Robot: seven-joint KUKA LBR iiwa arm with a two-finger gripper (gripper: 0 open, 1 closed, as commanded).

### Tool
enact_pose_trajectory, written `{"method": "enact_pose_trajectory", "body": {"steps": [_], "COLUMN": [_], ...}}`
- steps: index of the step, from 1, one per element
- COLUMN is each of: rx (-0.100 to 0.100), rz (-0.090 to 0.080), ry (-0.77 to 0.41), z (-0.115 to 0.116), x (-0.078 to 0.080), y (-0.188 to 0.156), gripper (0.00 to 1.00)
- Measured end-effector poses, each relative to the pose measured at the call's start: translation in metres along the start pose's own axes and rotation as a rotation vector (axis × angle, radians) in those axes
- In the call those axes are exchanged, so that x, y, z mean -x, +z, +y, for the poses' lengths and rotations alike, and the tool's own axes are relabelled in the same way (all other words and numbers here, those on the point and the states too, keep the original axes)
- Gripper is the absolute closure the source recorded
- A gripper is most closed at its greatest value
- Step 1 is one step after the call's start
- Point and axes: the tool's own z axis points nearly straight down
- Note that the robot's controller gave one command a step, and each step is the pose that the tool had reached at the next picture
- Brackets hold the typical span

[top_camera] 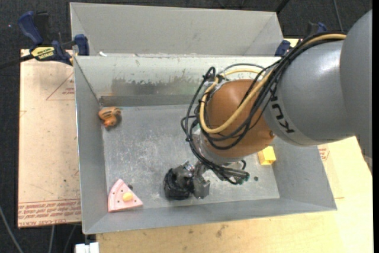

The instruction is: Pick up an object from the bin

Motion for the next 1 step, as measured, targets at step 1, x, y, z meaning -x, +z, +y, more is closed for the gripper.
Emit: {"method": "enact_pose_trajectory", "body": {"steps": [1], "rx": [0.001], "rz": [0.005], "ry": [0.001], "z": [0.0002], "x": [-0.0006], "y": [-0.0107], "gripper": [1.0]}}
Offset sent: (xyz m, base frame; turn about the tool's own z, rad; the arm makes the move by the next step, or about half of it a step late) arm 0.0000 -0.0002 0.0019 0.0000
